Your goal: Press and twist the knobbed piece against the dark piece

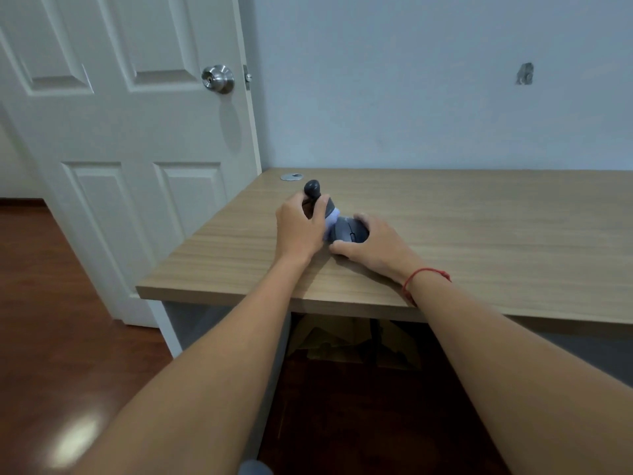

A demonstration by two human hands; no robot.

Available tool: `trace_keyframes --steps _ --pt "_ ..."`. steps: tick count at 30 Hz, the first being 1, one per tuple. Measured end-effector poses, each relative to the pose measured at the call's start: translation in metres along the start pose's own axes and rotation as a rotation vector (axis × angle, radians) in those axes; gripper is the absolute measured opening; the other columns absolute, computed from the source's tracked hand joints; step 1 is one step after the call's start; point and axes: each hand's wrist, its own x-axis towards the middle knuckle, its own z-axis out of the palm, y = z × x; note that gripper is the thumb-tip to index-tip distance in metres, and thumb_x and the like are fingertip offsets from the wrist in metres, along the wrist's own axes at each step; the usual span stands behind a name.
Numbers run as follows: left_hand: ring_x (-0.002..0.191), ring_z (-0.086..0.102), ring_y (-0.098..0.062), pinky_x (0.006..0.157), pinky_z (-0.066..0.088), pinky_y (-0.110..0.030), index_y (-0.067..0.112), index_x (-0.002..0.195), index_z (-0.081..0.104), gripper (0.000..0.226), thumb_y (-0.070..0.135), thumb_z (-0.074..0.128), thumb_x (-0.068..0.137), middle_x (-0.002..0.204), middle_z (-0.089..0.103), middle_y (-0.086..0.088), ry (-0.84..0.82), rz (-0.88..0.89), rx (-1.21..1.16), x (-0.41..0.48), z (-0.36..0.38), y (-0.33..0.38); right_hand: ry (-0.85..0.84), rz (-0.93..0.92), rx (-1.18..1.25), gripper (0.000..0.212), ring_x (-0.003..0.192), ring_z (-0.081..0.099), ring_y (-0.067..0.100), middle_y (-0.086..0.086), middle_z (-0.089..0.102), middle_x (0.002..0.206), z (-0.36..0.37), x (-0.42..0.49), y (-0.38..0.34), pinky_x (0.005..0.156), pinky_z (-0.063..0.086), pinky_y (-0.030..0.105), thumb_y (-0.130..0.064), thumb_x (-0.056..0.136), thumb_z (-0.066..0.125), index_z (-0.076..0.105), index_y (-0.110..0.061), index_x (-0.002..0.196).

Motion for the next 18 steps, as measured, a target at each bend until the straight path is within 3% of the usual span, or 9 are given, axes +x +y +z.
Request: trace_keyframes --steps 3,8,10,14,16,18 --pt "0.073 0.061 -0.017 0.066 0.046 -0.021 0.005 0.082 0.061 0.026 0.029 0.059 0.092 0.076 0.067 -0.006 0.044 0.091 -0.056 -0.004 0.001 0.006 -0.006 0.04 0.071 0.082 0.122 0.054 0.021 0.001 0.058 0.13 -0.001 0.003 0.005 0.106 0.044 0.042 -0.049 0.066 0.079 0.047 -0.016 0.134" --pt "0.07 0.057 -0.024 0.068 0.048 -0.036 0.004 0.075 0.057 0.026 0.025 0.061 0.089 0.073 0.064 -0.009 -0.065 0.127 0.15 0.003 0.005 -0.007 -0.02 0.025 0.121 0.088 0.121 0.053 0.018 -0.002 0.055 0.132 -0.002 0.005 0.007 0.106 0.044 0.039 -0.05 0.062 0.083 0.047 -0.018 0.136" --pt "0.069 0.054 -0.024 0.068 0.046 -0.037 0.008 0.075 0.055 0.023 0.025 0.059 0.091 0.073 0.061 -0.008 -0.061 0.109 0.18 0.004 0.005 -0.009 -0.012 0.009 0.133 0.087 0.122 0.052 0.017 -0.002 0.055 0.134 -0.001 0.005 0.007 0.106 0.044 0.036 -0.046 0.065 0.083 0.047 -0.017 0.138" --pt "0.072 0.059 -0.025 0.067 0.045 -0.03 0.001 0.085 0.058 0.025 0.023 0.055 0.096 0.078 0.062 -0.01 -0.027 0.235 0.046 -0.007 0.004 0.005 0.014 0.004 0.138 0.084 0.123 0.053 0.019 0.001 0.054 0.136 -0.001 0.005 0.008 0.107 0.043 0.04 -0.042 0.069 0.081 0.044 -0.014 0.139" --pt "0.071 0.059 -0.023 0.065 0.044 -0.024 -0.001 0.085 0.059 0.026 0.023 0.056 0.095 0.078 0.063 -0.01 -0.01 0.267 0.006 -0.009 0.003 0.009 0.014 0.001 0.155 0.075 0.115 0.057 0.017 0.0 0.058 0.126 0.0 0.004 0.008 0.102 0.047 0.036 -0.04 0.069 0.082 0.049 -0.015 0.132" --pt "0.073 0.061 -0.024 0.067 0.046 -0.028 0.0 0.086 0.06 0.025 0.023 0.056 0.095 0.08 0.066 -0.011 -0.053 0.288 0.026 -0.008 0.002 0.006 0.005 -0.02 0.182 0.062 0.106 0.059 0.014 -0.004 0.062 0.115 -0.001 0.003 0.007 0.091 0.048 0.028 -0.035 0.069 0.082 0.058 -0.017 0.124"
